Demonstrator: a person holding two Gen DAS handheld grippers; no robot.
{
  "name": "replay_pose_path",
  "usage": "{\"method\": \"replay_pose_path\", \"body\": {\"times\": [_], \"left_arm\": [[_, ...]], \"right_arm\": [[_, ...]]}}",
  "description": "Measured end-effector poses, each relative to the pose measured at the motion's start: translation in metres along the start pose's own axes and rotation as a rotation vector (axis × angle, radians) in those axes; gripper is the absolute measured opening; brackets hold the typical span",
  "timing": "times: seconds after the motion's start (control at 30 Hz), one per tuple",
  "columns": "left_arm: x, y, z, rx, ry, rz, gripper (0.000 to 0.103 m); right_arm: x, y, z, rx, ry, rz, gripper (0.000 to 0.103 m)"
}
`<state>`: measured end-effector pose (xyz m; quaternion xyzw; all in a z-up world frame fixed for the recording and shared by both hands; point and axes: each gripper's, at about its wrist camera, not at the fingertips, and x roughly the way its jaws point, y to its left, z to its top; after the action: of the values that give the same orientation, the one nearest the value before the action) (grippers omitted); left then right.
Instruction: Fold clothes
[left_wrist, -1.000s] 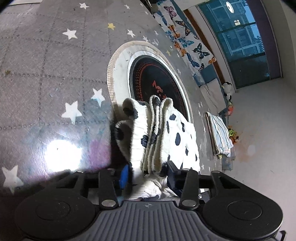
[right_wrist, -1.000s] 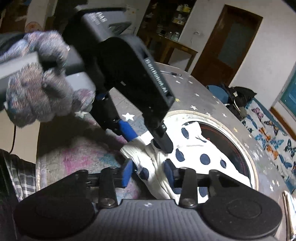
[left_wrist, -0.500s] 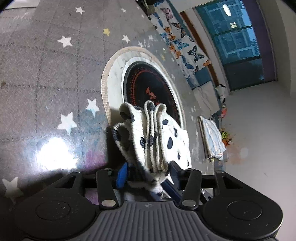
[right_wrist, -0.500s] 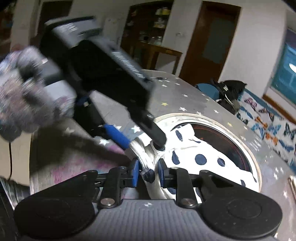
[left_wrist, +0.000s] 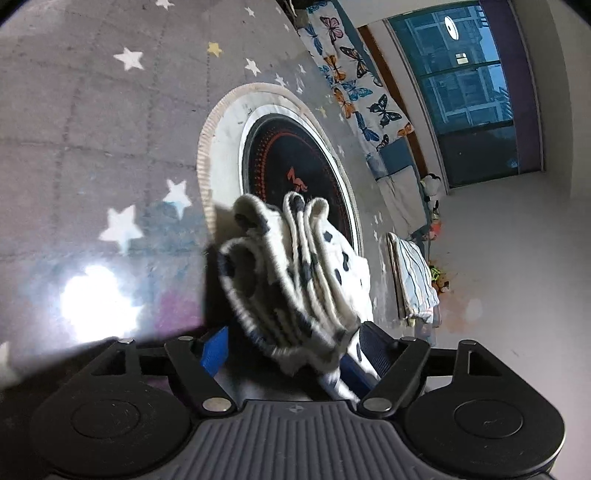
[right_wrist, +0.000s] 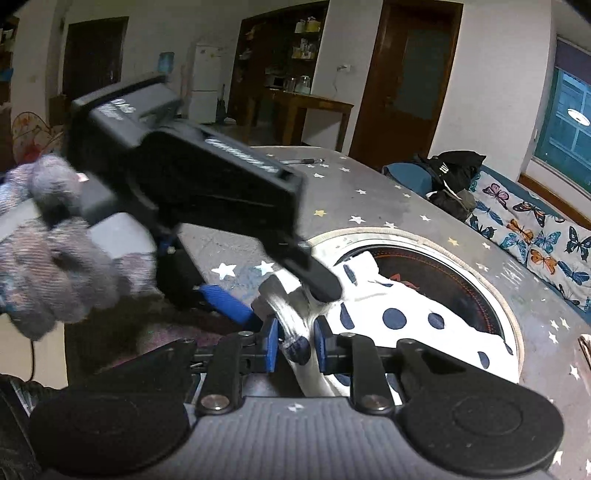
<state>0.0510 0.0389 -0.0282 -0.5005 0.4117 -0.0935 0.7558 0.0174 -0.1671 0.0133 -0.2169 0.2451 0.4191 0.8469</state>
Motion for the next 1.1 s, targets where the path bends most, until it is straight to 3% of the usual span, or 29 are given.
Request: {"method": "replay_pose_path", "body": {"times": [0.33, 0.43, 0.5, 0.6, 0.93, 1.1], "left_arm": [[0.016, 0.002, 0.012, -0.01, 0.02, -0.024, 0.075], [0.019, 0.004, 0.014, -0.01, 0.022, -0.02, 0.06], [0.023, 0.008, 0.015, -0.017, 0.027, -0.016, 0.04], [0.026, 0.013, 0.016, -0.026, 0.03, -0.021, 0.035], [0.027, 0.018, 0.018, -0.039, 0.032, -0.033, 0.034], [0.027, 0.017, 0.019, -0.035, 0.034, -0.029, 0.034]], "right_arm": [[0.006, 0.008, -0.006, -0.1, 0.002, 0.006, 0.019], [0.008, 0.008, -0.007, -0.114, 0.004, 0.017, 0.019], [0.008, 0.008, -0.008, -0.119, 0.006, 0.024, 0.02], [0.009, 0.007, -0.009, -0.11, 0.019, 0.032, 0.024], [-0.021, -0.03, -0.016, 0.059, 0.028, 0.007, 0.025], [-0.029, -0.071, -0.026, 0.202, 0.058, -0.094, 0.025]]}}
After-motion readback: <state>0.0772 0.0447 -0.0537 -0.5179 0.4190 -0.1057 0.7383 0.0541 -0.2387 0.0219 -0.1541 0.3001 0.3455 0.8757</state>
